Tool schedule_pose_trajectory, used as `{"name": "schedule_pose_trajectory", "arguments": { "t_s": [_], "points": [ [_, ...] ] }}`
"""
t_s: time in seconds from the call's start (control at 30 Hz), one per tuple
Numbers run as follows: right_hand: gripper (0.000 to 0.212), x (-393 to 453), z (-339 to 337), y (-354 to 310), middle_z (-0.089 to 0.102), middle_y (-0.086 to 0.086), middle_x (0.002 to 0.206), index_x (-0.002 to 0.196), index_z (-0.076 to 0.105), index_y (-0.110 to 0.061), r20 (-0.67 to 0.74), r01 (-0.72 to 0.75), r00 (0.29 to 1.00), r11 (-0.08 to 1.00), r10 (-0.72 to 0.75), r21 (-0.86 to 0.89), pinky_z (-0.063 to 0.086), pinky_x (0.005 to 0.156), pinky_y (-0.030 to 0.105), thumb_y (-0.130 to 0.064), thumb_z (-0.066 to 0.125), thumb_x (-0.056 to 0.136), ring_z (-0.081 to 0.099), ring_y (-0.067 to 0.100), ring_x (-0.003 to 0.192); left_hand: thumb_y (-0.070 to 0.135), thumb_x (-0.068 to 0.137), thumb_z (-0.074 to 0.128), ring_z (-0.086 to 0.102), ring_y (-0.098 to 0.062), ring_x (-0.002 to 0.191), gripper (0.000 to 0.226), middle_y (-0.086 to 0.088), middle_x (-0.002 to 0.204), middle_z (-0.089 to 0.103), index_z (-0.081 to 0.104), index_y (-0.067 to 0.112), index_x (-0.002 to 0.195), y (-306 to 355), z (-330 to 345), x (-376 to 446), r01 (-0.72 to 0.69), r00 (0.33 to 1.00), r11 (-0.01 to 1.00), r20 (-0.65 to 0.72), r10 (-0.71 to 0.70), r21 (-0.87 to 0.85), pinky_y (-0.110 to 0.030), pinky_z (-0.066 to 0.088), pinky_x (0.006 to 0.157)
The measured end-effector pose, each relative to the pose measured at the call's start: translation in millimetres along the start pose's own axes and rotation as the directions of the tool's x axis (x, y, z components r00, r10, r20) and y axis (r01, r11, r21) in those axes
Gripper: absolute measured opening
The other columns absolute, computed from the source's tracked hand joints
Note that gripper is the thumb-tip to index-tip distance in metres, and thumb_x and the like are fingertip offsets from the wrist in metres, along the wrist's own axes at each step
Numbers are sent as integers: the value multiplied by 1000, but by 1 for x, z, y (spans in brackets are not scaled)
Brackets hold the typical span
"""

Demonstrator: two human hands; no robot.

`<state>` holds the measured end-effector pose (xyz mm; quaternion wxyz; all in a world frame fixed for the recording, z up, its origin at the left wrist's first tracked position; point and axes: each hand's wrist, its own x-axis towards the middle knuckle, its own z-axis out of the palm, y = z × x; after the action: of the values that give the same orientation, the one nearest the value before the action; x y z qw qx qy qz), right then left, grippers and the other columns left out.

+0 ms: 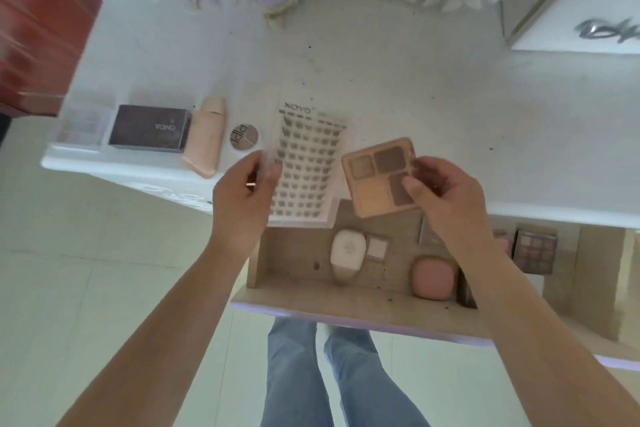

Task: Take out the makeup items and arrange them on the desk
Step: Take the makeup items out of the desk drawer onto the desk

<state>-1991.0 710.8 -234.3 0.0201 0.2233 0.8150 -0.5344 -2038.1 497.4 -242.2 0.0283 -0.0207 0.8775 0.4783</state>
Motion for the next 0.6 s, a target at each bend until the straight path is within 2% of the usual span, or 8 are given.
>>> {"name": "schedule_pose_trajectory", "arguments": {
  "t_s": [0.1, 0.17, 0.23, 0.3, 0.37, 0.47, 0.53, 0.6],
  "points": [
    [29, 26, 6, -12, 58, -2, 96, 115, 59, -6, -83, 44, 996, 999, -41, 30, 45, 83, 29, -5, 57, 86, 54, 15, 90, 27, 87, 49, 42, -4, 57, 34, -13, 65, 48, 53, -5, 74, 5, -1, 34, -37, 998, 999, 51, 35, 36, -15, 33, 53],
    [28, 38, 4, -11, 57, -2, 98, 115, 59, -5, -98, 58, 994, 998, -56, 14, 44, 84, 29, -3, 54, 88, 53, 16, 91, 31, 84, 46, 44, -15, 66, 38, -15, 70, 50, 55, -5, 76, 11, -4, 58, -83, 977, 993, 203, 63, 88, -25, 32, 59],
    [28, 46, -3, -6, 57, 0, 99, 115, 60, -4, -119, 28, 993, 999, -26, 18, 44, 88, 33, -3, 52, 89, 53, 17, 94, 25, 91, 50, 46, -14, 74, 25, -10, 78, 52, 58, 5, 79, 20, -2, 82, -104, 928, 981, 371, 36, 163, -25, 30, 61],
    [28, 50, -13, 0, 58, 1, 100, 116, 59, -4, -161, -29, 986, 998, 38, 55, 43, 88, 33, -2, 50, 90, 53, 18, 94, 20, 95, 48, 47, -12, 87, 13, -3, 93, 52, 60, 15, 97, 31, 5, 99, -120, 881, 958, 473, -19, 261, -22, 33, 69],
    [29, 51, -22, 7, 59, 4, 101, 116, 59, -4, -200, -81, 975, 992, 99, 99, 43, 87, 32, -1, 49, 90, 54, 20, 94, 18, 96, 44, 52, -15, 103, 31, -2, 111, 56, 56, 15, 124, 40, 14, 110, -128, 826, 937, 557, -80, 325, -24, 40, 82],
    [28, 53, -32, 15, 59, 7, 102, 117, 58, -2, -229, -132, 962, 988, 147, 79, 44, 89, 34, -2, 47, 91, 54, 22, 96, 11, 99, 36, 45, -21, 126, 37, -3, 141, 45, 47, 19, 134, 49, 30, 120, -221, 754, 870, 643, -133, 440, -29, 36, 102],
    [28, 56, -35, 20, 62, 11, 107, 116, 59, -2, -223, -145, 964, 989, 145, 14, 44, 92, 36, -4, 46, 91, 55, 25, 98, 5, 98, 32, 40, -22, 131, 41, -4, 145, 40, 47, 20, 134, 49, 41, 125, -307, 725, 800, 671, -154, 515, -29, 32, 105],
    [27, 57, -34, 25, 63, 13, 111, 116, 59, -2, -205, -151, 969, 986, 135, -64, 43, 95, 37, -6, 46, 92, 56, 27, 101, -3, 95, 31, 41, -23, 129, 47, -5, 143, 43, 49, 19, 132, 43, 51, 129, -328, 743, 768, 652, -149, 549, -28, 35, 102]
  ]
}}
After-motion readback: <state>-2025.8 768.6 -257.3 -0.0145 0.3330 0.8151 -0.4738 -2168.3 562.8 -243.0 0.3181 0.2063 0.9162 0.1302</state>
